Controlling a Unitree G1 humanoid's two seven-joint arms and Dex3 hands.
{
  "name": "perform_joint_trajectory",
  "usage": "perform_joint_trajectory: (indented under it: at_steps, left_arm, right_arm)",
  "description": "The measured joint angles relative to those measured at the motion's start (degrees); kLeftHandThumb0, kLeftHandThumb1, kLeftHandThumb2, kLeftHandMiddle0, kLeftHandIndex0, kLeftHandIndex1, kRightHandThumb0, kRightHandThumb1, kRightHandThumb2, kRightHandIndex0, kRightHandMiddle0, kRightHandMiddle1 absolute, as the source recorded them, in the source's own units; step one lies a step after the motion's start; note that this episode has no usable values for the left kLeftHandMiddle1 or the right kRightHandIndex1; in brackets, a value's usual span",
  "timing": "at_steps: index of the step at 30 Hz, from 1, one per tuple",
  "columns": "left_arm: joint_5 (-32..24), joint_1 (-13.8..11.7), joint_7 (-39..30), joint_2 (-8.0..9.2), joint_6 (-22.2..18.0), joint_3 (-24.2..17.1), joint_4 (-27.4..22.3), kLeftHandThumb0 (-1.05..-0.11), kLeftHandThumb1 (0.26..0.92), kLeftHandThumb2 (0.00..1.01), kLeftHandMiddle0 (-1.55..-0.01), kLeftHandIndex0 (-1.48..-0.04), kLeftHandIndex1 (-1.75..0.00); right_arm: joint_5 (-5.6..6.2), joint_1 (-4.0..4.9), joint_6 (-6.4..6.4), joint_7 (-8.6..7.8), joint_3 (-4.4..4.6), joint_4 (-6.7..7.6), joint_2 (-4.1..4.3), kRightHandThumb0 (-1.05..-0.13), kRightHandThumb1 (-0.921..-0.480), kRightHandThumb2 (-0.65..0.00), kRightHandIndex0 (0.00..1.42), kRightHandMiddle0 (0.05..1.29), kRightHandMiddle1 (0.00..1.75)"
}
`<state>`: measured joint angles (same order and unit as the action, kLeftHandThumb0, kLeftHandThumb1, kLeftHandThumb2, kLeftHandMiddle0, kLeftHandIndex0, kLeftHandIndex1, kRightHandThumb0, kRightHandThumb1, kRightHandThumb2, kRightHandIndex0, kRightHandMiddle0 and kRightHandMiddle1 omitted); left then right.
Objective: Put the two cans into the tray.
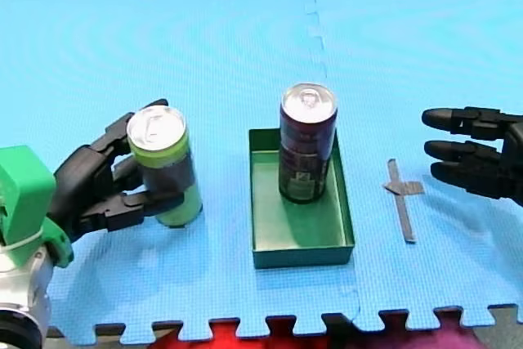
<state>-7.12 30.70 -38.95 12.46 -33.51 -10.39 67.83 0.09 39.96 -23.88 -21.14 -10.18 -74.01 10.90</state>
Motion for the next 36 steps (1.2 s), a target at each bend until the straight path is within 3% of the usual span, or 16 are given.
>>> perform_joint_trajectory:
  at_steps: [36]
  left_arm:
    - [-0.1,0.1,0.4,-0.54,0.0,0.5,-0.5,-1.048,0.873,0.00,-0.28,-0.09,0.00]
  right_arm:
    - [-0.04,0.02,0.04,-0.13,0.10,0.09,0.29,-0.599,-0.787,0.000,0.74,1.03,0.00]
